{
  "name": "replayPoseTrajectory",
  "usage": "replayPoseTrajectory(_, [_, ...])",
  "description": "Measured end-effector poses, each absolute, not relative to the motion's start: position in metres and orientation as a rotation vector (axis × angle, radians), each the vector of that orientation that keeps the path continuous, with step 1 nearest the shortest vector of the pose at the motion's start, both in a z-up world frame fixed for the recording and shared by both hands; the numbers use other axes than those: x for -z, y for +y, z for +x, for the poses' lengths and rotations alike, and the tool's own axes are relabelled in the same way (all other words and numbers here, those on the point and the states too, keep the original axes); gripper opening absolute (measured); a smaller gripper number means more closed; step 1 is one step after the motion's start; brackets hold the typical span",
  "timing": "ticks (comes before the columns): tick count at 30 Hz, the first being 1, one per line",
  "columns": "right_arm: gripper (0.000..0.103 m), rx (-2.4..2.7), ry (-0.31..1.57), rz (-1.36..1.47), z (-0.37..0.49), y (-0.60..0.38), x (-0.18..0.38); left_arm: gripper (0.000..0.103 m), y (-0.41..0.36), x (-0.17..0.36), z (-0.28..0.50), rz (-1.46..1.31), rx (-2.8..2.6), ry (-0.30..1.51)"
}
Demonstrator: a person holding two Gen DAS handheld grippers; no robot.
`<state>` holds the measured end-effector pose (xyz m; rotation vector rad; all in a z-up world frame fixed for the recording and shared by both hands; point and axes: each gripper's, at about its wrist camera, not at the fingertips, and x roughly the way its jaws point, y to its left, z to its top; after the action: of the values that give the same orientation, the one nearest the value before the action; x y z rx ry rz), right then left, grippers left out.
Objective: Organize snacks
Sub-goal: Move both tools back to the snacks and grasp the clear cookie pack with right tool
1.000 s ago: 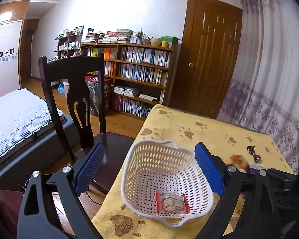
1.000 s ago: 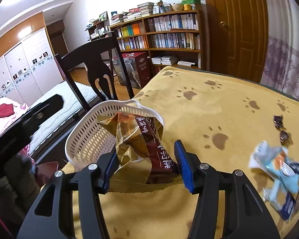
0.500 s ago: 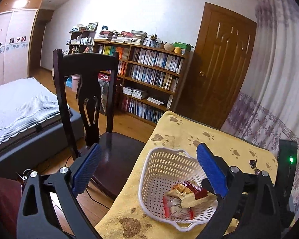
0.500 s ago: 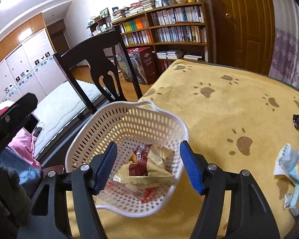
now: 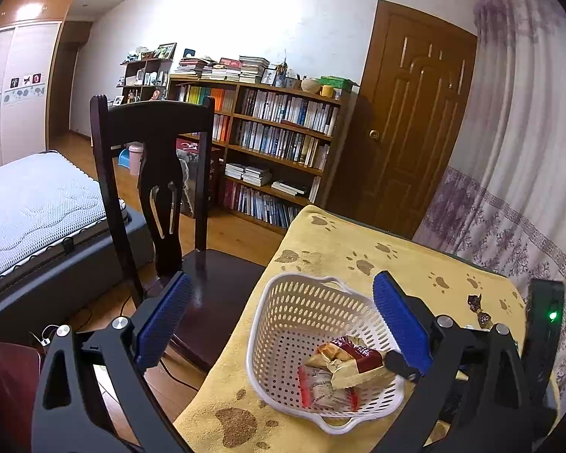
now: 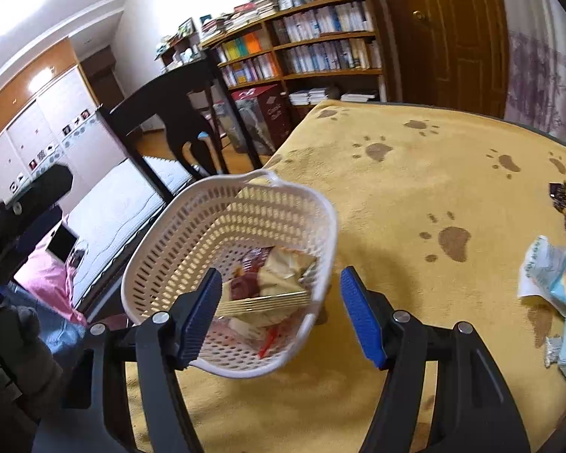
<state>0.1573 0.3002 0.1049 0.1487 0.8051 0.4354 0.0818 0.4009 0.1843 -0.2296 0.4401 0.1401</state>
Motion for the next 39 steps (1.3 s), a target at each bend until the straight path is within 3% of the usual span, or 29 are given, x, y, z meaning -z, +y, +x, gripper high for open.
replayPoseTrajectory(8, [0.067, -0.590, 0.903, 0.185, 0.160, 0.331, -0.090, 0.098, 0.402, -0.183, 0.084, -0.251, -0.137, 0.447])
replayPoseTrajectory(15, [0.067, -0.605, 0.859, 0.198, 0.146, 0.318, -0.099, 0.098, 0.397, -0.179, 0.086, -0.240, -0.129, 0.459])
replayPoseTrajectory(39, [0.067, -0.115, 0.678, 0.165, 0.080, 0.110, -0.092, 0.098, 0.307, -0.153, 0.105, -0.116, 0.024, 0.580])
